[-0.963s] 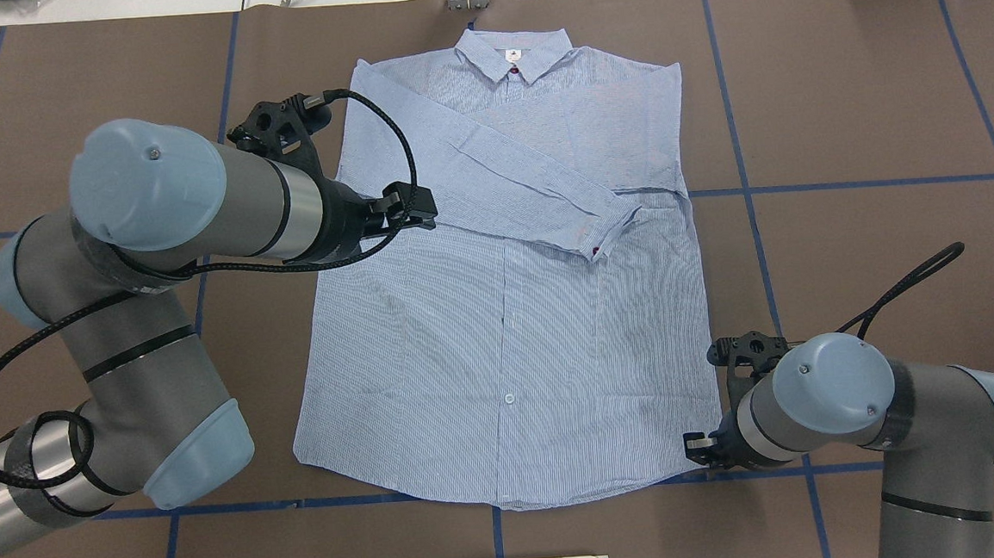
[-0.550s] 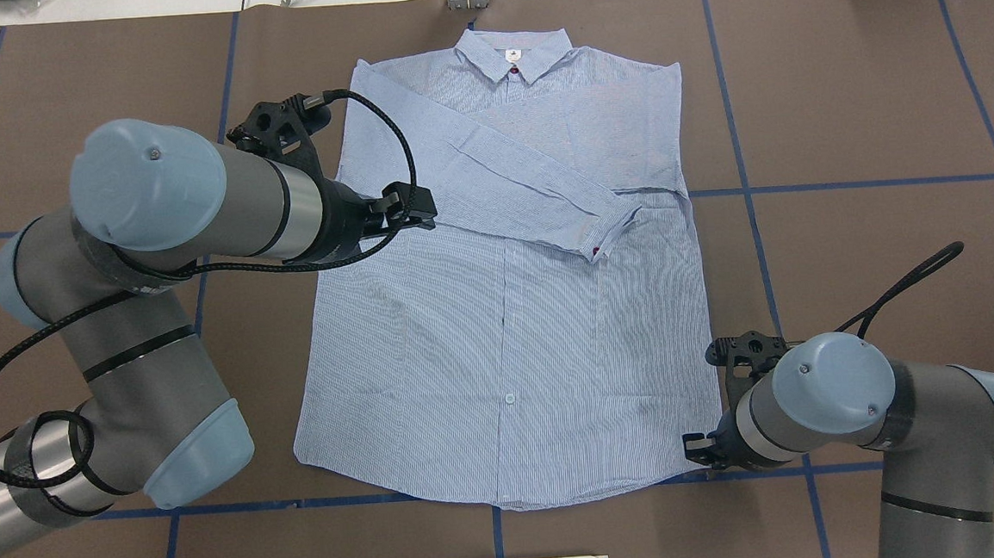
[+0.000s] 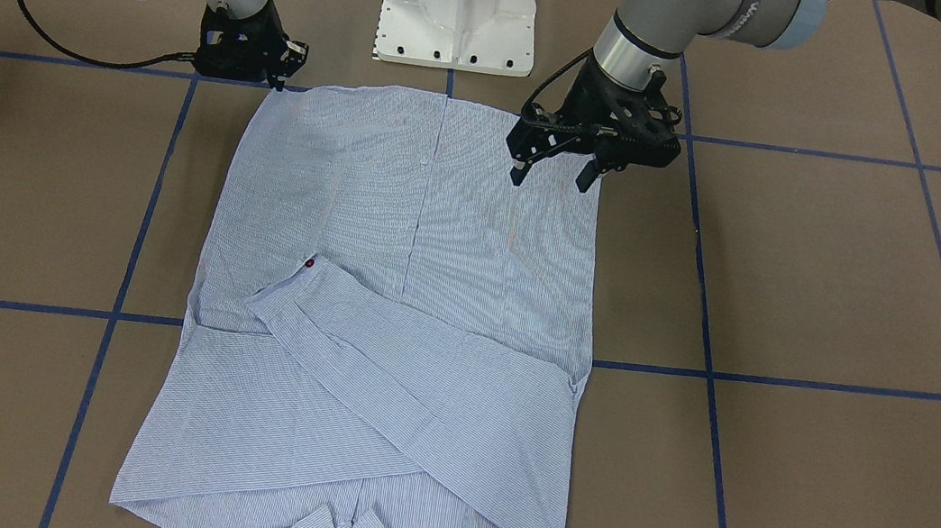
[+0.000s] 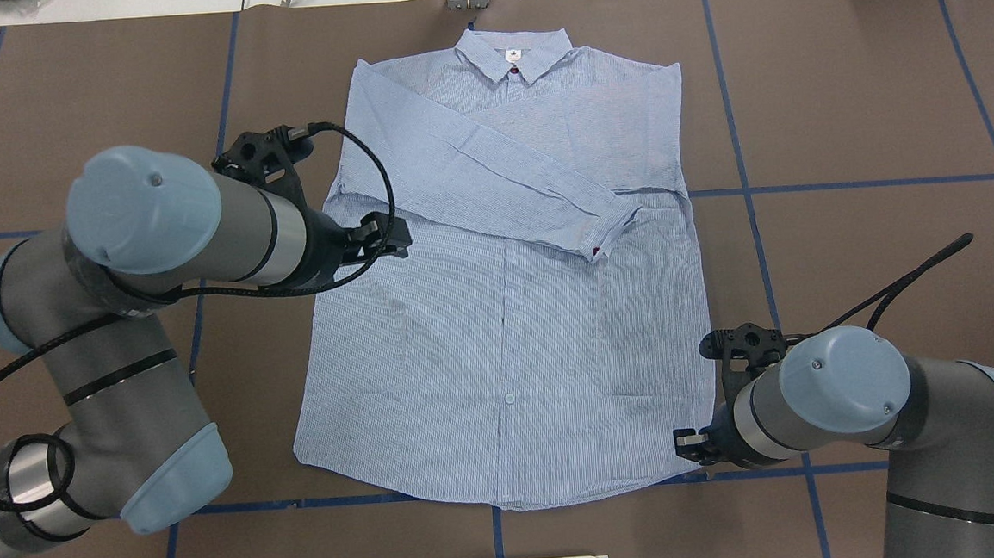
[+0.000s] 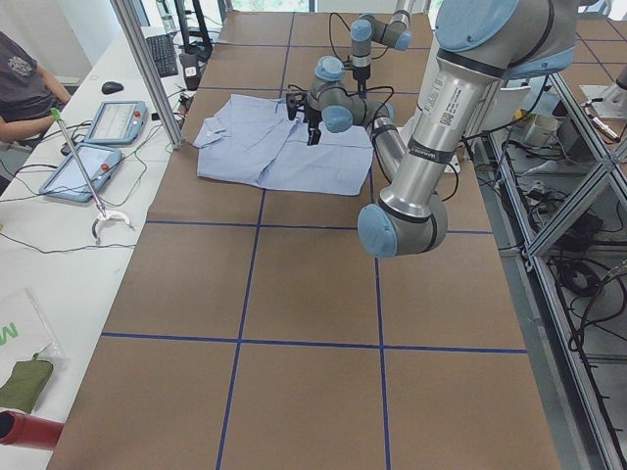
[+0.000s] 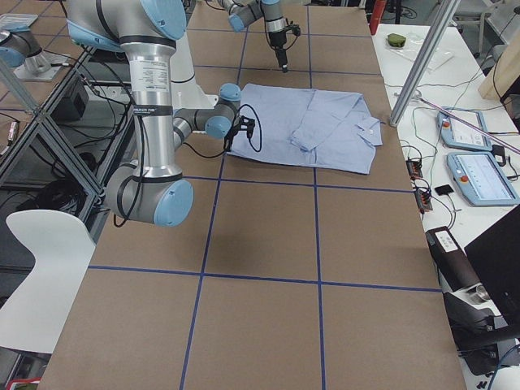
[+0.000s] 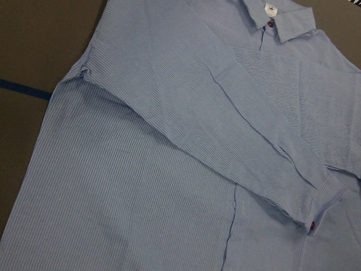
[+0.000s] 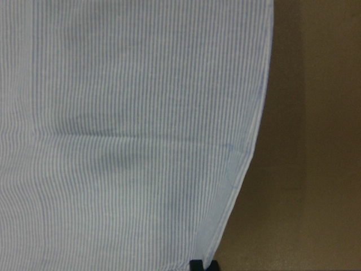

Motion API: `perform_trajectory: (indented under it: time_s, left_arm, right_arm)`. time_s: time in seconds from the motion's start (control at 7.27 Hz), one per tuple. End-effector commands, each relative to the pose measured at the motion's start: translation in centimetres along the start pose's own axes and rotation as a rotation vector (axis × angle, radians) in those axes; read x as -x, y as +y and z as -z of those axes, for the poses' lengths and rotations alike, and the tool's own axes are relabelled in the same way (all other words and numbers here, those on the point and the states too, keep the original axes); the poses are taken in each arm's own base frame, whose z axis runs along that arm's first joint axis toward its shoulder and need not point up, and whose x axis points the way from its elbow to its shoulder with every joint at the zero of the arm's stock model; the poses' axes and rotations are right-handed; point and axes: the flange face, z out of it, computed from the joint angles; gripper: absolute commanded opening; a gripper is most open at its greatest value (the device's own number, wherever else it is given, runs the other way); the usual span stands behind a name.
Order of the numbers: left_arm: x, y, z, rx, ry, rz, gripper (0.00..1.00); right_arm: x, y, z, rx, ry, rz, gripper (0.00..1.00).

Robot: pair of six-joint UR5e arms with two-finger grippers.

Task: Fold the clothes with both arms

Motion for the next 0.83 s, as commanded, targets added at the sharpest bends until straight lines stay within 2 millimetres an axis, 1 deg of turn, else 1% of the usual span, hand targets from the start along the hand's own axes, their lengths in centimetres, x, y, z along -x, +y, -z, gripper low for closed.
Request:
perform_trajectory:
  time_s: [0.0, 0.14, 0.28, 0.41, 0.69]
  left_arm:
    - [4.2, 5.7, -3.3, 0.048, -0.088, -0.025, 1.00]
    - [5.8, 8.1, -5.0, 0.082, -0.132, -0.007, 0.98]
    - [7.0, 8.9, -5.7, 0.087, -0.158, -0.008, 0.97]
    - [8.2, 9.0, -6.2, 0.083, -0.181, -0.008, 0.94]
    - [9.1, 9.3, -6.8, 0.081, -0.203, -0.016, 0.87]
  right_arm:
    - [0.4, -0.6, 1.8, -0.024, -0.032, -0.058, 0.00]
    - [0.7, -0.4, 2.7, -0.027, -0.051, -0.053, 0.00]
    - [1.0, -0.3, 3.4, -0.028, -0.065, -0.049, 0.00]
    - [1.1, -0.4, 3.8, -0.031, -0.073, -0.049, 0.00]
    - [1.2, -0.5, 4.1, -0.034, -0.078, -0.051, 0.00]
